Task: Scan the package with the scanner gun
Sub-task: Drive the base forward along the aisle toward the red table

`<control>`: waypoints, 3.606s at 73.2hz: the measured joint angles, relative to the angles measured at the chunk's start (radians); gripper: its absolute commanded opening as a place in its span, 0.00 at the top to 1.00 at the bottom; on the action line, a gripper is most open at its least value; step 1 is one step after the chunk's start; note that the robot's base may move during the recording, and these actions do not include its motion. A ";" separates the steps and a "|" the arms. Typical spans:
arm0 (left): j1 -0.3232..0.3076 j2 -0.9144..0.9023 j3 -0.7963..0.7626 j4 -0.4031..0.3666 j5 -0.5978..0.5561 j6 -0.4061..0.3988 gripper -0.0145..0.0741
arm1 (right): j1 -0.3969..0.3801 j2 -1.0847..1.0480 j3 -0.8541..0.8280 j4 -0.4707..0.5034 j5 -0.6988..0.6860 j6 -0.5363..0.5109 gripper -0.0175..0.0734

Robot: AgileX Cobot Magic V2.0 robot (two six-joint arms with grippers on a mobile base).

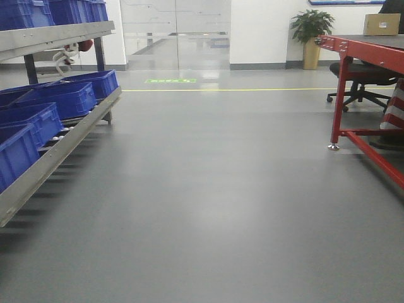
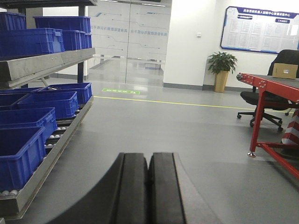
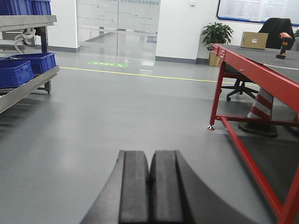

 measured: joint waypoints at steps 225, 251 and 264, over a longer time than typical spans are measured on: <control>0.000 0.000 0.000 0.000 0.000 0.000 0.96 | 0.000 0.000 0.000 0.000 0.000 0.000 0.99; 0.000 0.000 0.000 0.000 0.000 0.000 0.96 | 0.000 0.000 0.000 0.000 0.000 0.000 0.99; 0.000 0.000 0.000 0.000 0.000 0.000 0.96 | 0.000 0.000 0.000 0.000 0.000 0.000 0.99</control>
